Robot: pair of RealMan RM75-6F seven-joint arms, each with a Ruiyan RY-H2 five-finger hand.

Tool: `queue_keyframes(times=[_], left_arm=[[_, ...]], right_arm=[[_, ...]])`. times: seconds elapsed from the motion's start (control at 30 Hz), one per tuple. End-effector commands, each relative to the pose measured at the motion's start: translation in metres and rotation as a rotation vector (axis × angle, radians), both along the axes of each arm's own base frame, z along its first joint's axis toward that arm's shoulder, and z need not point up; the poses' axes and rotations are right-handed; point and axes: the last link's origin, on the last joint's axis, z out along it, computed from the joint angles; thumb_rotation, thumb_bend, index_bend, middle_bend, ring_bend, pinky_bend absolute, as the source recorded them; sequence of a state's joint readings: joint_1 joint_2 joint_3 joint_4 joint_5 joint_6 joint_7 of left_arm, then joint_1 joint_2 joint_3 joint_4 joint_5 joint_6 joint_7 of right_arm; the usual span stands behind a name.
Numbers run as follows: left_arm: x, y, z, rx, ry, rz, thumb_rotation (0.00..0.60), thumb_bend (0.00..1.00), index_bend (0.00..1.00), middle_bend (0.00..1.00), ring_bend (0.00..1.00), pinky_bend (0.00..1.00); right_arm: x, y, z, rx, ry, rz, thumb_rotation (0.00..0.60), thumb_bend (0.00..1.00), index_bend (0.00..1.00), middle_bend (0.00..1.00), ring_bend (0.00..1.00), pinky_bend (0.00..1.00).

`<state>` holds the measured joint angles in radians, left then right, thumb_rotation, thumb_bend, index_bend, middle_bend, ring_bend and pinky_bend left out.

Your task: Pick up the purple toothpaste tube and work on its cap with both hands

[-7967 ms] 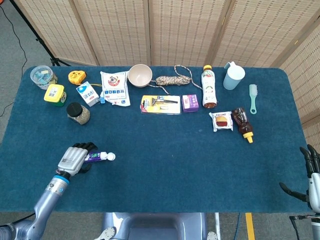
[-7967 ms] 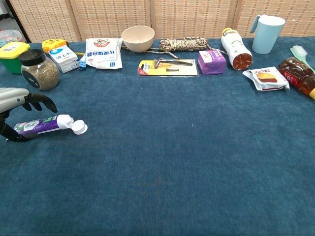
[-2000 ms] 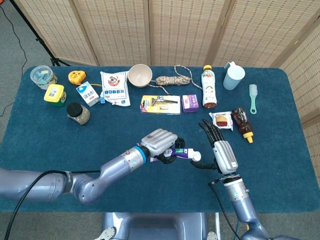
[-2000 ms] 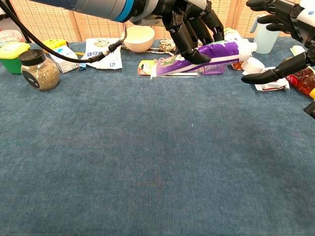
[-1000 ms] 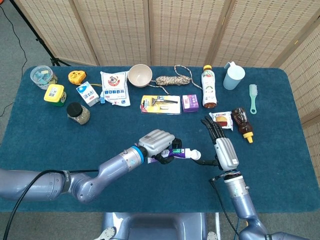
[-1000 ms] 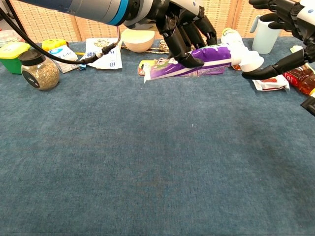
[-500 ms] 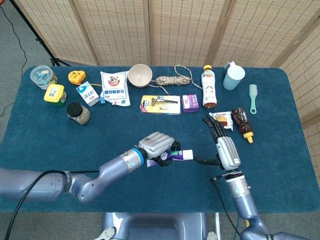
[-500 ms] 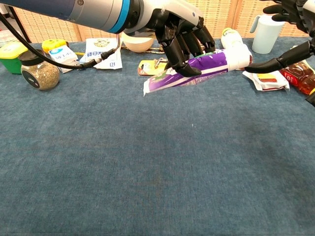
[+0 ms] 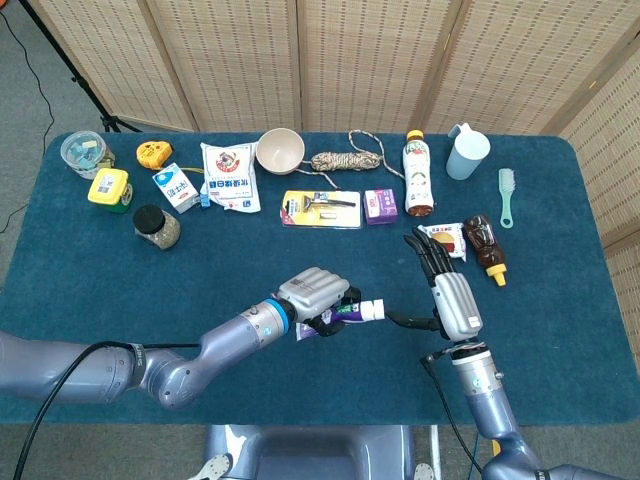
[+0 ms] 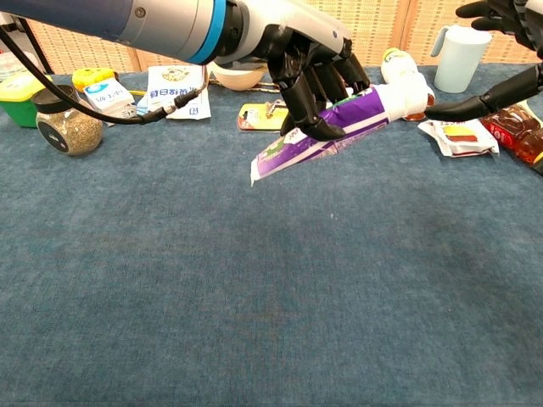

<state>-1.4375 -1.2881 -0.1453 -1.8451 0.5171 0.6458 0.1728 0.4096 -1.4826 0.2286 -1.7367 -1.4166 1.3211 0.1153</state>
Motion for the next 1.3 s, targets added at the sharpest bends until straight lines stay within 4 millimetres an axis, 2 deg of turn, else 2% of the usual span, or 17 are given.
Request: queue_keyframes(times=[0.03, 0.63, 1.0, 1.07, 1.1, 1.27, 1.3], left_arm=[[-0.002, 0.001, 0.003, 0.012, 0.003, -0.005, 0.600, 1.00, 0.57, 0.53, 0.52, 0.59], [-0.026, 0.007, 0.031, 0.119, 0.098, -0.115, 0.600, 1.00, 0.61, 0.60, 0.57, 0.63], [-0.034, 0.011, 0.038, 0.149, 0.108, -0.123, 0.600, 1.00, 0.61, 0.62, 0.58, 0.64], [-0.035, 0.012, 0.039, 0.152, 0.108, -0.124, 0.600, 1.00, 0.61, 0.62, 0.58, 0.64], [-0.035, 0.012, 0.039, 0.154, 0.108, -0.126, 0.600, 1.00, 0.61, 0.62, 0.58, 0.64], [-0.035, 0.013, 0.038, 0.166, 0.105, -0.136, 0.600, 1.00, 0.61, 0.62, 0.58, 0.64], [-0.034, 0.012, 0.038, 0.167, 0.104, -0.137, 0.600, 1.00, 0.61, 0.62, 0.58, 0.64]], right_arm=[[-0.003, 0.000, 0.000, 0.003, 0.009, -0.004, 0.600, 0.00, 0.00, 0.00, 0.00, 0.00], [-0.032, 0.002, 0.008, 0.057, 0.019, -0.049, 0.600, 0.00, 0.00, 0.00, 0.00, 0.00], [-0.043, 0.000, 0.020, 0.142, -0.120, -0.088, 0.600, 0.00, 0.00, 0.00, 0.00, 0.00], [-0.044, 0.000, 0.022, 0.164, -0.173, -0.096, 0.576, 0.00, 0.00, 0.00, 0.00, 0.00], [-0.045, 0.000, 0.022, 0.172, -0.194, -0.097, 0.545, 0.00, 0.00, 0.00, 0.00, 0.00], [-0.045, -0.002, 0.026, 0.217, -0.382, -0.113, 0.298, 0.00, 0.00, 0.00, 0.00, 0.00], [-0.045, -0.002, 0.026, 0.221, -0.401, -0.113, 0.264, 0.00, 0.00, 0.00, 0.00, 0.00]])
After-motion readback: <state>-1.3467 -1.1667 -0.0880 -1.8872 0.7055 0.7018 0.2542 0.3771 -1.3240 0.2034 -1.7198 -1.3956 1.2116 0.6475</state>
